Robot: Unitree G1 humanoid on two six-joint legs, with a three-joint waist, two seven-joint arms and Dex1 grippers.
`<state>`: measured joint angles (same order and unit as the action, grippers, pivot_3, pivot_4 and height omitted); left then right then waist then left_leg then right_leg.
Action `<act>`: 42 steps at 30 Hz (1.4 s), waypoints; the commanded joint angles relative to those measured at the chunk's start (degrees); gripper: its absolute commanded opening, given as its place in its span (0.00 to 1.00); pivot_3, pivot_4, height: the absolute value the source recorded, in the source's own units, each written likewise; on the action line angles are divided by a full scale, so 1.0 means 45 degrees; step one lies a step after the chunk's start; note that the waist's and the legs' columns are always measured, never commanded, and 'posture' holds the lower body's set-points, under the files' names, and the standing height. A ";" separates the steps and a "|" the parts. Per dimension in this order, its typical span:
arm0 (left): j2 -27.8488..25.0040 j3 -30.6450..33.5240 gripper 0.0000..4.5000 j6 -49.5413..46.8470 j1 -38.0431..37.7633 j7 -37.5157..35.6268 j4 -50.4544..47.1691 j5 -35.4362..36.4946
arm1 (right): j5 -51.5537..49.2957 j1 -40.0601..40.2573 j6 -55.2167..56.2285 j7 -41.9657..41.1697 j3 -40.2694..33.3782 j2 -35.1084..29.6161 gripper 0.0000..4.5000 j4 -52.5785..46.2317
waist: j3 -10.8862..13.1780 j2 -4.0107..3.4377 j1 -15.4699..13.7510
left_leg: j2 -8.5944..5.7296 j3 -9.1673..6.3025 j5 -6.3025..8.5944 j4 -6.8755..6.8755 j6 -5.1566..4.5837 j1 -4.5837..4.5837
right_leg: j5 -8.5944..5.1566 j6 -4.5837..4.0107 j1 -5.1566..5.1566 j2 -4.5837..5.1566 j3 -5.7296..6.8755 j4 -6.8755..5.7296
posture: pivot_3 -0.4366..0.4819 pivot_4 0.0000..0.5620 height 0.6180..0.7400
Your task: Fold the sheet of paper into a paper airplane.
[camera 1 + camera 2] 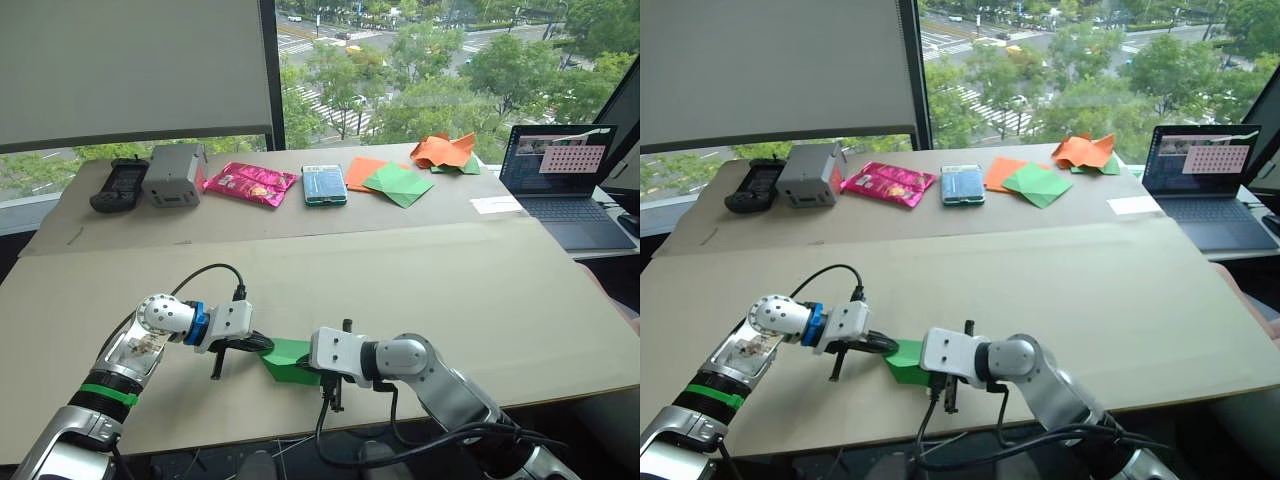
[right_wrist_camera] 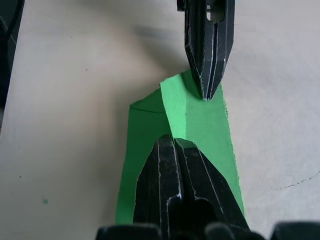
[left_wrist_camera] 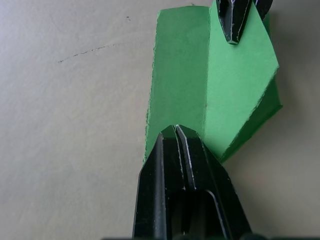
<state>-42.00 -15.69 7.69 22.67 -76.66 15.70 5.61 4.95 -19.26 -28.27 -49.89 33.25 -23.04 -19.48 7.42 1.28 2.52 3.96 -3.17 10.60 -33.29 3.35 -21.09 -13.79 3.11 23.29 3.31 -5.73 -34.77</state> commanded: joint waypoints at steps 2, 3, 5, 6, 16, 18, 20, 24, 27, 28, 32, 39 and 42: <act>-0.0173 -0.0379 0.00 0.0027 -0.0180 -0.0045 0.0424 -0.0729 | -0.1547 -0.1247 -0.2201 -0.0589 -0.1077 0.0531 0.01 0.0370 | 0.0000 -0.0001 0.0001 | 0.0000 -0.0001 0.0000 0.0001 0.0000 0.0000 | 0.0000 0.0000 -0.0002 0.0000 0.0000 -0.0002 | 0.48 0.27 0.88; -0.0163 -0.0374 0.00 0.0041 -0.0178 -0.0033 0.0433 -0.0725 | -0.1606 -0.1571 -0.2501 -0.0662 -0.1129 0.0522 0.01 0.0722 | 0.0000 -0.0001 0.0001 | 0.0000 -0.0002 0.0000 0.0002 -0.0001 -0.0001 | 0.0000 0.0000 -0.0003 -0.0001 0.0000 -0.0003 | 0.48 0.27 0.88; -0.0149 -0.0365 0.00 0.0060 -0.0186 -0.0016 0.0436 -0.0702 | -0.1579 -0.2180 -0.2897 -0.0754 -0.1083 0.0446 0.01 0.1605 | 0.0000 -0.0002 0.0002 | 0.0000 -0.0001 -0.0002 0.0002 -0.0003 -0.0001 | 0.0000 0.0000 -0.0004 -0.0001 0.0000 -0.0007 | 0.48 0.27 0.88; -0.0143 -0.0359 0.00 0.0071 -0.0192 -0.0008 0.0438 -0.0691 | -0.1517 -0.2446 -0.2919 -0.0751 -0.1012 0.0410 0.01 0.2075 | 0.0001 -0.0005 0.0003 | 0.0000 -0.0001 -0.0002 0.0002 -0.0004 -0.0001 | 0.0000 0.0000 -0.0004 -0.0001 0.0000 -0.0007 | 0.48 0.27 0.88; -0.0079 -0.0198 0.00 -0.0125 -0.0210 0.0200 0.0345 -0.0553 | -0.1936 -0.3000 -0.3219 -0.0795 -0.0747 0.0831 0.01 0.3448 | -0.0002 -0.0011 -0.0028 | -0.0001 -0.0001 -0.0011 0.0002 -0.0018 -0.0009 | 0.0000 0.0001 -0.0013 -0.0002 0.0000 -0.0013 | 0.48 0.27 0.88; -0.0144 -0.0042 0.00 -0.0418 -0.0091 0.0191 0.0314 -0.0402 | -0.1948 -0.2951 -0.3230 -0.0747 -0.0722 0.0859 0.01 0.3427 | -0.0002 -0.0011 -0.0021 | -0.0001 -0.0002 -0.0008 0.0002 -0.0013 -0.0008 | 0.0000 0.0001 -0.0011 -0.0003 0.0000 -0.0014 | 0.48 0.27 0.88; -0.0217 0.0147 0.00 -0.0671 0.0025 0.0245 0.0295 -0.0298 | -0.1955 -0.2931 -0.3246 -0.0694 -0.0712 0.0875 0.01 0.3421 | -0.0002 -0.0011 -0.0009 | -0.0001 -0.0003 -0.0006 0.0002 -0.0011 -0.0008 | -0.0001 0.0001 -0.0009 -0.0003 0.0001 -0.0015 | 0.48 0.27 0.88; -0.0363 0.0608 0.12 -0.1346 0.0267 0.0146 0.0081 0.0109 | -0.2001 -0.2904 -0.3255 -0.0724 -0.0644 0.0837 0.00 0.3385 | 0.0000 -0.0009 0.0005 | -0.0001 -0.0004 -0.0006 0.0003 -0.0011 -0.0010 | 0.0000 0.0001 -0.0003 -0.0004 0.0001 -0.0020 | 0.48 0.27 0.88; -0.0713 0.0996 0.34 -0.2408 0.0496 -0.0440 -0.0588 0.0873 | -0.1958 -0.2917 -0.3187 -0.0725 -0.0561 0.0793 0.00 0.3496 | 0.0006 -0.0002 0.0028 | -0.0001 -0.0005 -0.0007 0.0004 -0.0012 -0.0018 | 0.0000 0.0002 0.0005 -0.0005 0.0002 -0.0022 | 0.48 0.27 0.88; -0.0778 0.1111 0.41 -0.2729 0.0560 -0.0573 -0.0774 0.1104 | -0.1922 -0.2930 -0.3149 -0.0707 -0.0536 0.0787 0.00 0.3545 | 0.0008 0.0002 0.0029 | -0.0001 -0.0005 -0.0009 0.0005 -0.0015 -0.0020 | 0.0000 0.0001 0.0007 -0.0004 0.0001 -0.0021 | 0.48 0.27 0.88; -0.0920 0.1615 0.48 -0.4647 0.0523 -0.1116 -0.2047 0.2490 | -0.1870 -0.2973 -0.3109 -0.0611 -0.0482 0.0878 0.00 0.3669 | 0.0012 0.0009 0.0009 | -0.0001 -0.0005 -0.0021 0.0008 -0.0034 -0.0029 | -0.0001 0.0002 0.0011 -0.0005 0.0003 -0.0019 | 0.48 0.27 0.88; -0.0625 0.1464 0.23 -0.4900 0.0332 -0.0966 -0.2415 0.2533 | -0.1814 -0.3010 -0.3070 -0.0482 -0.0410 0.1007 0.00 0.3758 | 0.0015 0.0013 0.0040 | -0.0001 -0.0008 -0.0008 0.0017 -0.0013 -0.0022 | -0.0003 0.0002 0.0022 -0.0005 0.0003 -0.0015 | 0.48 0.27 0.88; -0.0428 0.1189 0.01 -0.4424 0.0344 -0.0903 -0.2145 0.2196 | -0.1817 -0.3011 -0.3110 -0.0479 -0.0409 0.1002 0.00 0.3703 | 0.0014 0.0013 0.0037 | -0.0001 -0.0008 -0.0009 0.0016 -0.0016 -0.0022 | -0.0003 0.0002 0.0021 -0.0005 0.0003 -0.0013 | 0.48 0.27 0.88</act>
<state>-44.23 -10.21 -14.11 24.14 -81.07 5.97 16.30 -3.39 -32.67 -41.91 -52.18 30.53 -18.73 -2.81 7.49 1.34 2.69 3.96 -3.21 10.55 -33.22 3.27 -21.19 -13.80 3.12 23.39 3.29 -5.72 -34.83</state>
